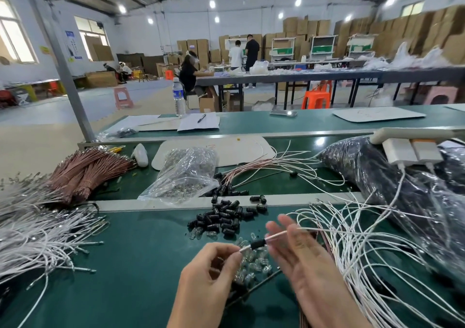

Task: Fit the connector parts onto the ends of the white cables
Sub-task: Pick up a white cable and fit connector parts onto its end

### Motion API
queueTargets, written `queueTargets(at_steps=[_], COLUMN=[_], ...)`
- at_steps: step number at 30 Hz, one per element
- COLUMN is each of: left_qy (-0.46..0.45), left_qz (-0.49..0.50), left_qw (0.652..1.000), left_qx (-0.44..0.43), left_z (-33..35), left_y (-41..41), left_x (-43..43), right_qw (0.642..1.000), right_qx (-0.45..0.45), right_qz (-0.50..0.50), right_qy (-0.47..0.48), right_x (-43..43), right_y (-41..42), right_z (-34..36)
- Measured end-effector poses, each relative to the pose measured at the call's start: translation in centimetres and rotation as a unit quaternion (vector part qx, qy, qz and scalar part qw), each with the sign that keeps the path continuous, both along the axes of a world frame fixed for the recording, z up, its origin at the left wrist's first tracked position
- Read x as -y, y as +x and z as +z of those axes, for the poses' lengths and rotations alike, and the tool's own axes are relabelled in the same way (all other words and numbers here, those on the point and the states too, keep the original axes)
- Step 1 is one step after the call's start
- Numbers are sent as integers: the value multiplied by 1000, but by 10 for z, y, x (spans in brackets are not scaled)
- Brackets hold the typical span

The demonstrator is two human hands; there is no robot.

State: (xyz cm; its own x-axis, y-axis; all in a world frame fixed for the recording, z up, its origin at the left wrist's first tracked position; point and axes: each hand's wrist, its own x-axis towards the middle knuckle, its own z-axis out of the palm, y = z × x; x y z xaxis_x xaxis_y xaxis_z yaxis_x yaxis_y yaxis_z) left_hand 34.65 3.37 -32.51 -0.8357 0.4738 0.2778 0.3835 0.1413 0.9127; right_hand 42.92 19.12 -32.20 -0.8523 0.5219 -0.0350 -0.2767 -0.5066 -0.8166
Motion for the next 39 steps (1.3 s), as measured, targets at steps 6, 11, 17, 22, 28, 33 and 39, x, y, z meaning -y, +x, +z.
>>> queueTargets(at_steps=[6,11,17,22,28,33,39], left_qy=[-15,-32,-19,-18,-24,-28,-26], left_qz=[-19,-44,-63,-85,-72,-60,-49], left_qw=[999,997,996,995,993,992,993], left_qx=[-46,-57,-55,-52,-94,-108,-101], left_z=[-1,-3,-4,-5,-4,-4,-2], left_y=[1,0,1,3,1,2,3], left_x=[-1,-1,2,3,5,4,4], right_qw=[983,995,1000,999,1000,995,984], right_qx=[55,41,12,-10,-7,28,31], right_qz=[10,-5,-6,-8,-16,43,54], right_qy=[174,90,27,-29,-20,91,166], right_x=[18,11,8,7,6,13,17], right_y=[-6,-4,-3,-3,-3,-3,-3], right_z=[0,2,5,9,8,1,-2])
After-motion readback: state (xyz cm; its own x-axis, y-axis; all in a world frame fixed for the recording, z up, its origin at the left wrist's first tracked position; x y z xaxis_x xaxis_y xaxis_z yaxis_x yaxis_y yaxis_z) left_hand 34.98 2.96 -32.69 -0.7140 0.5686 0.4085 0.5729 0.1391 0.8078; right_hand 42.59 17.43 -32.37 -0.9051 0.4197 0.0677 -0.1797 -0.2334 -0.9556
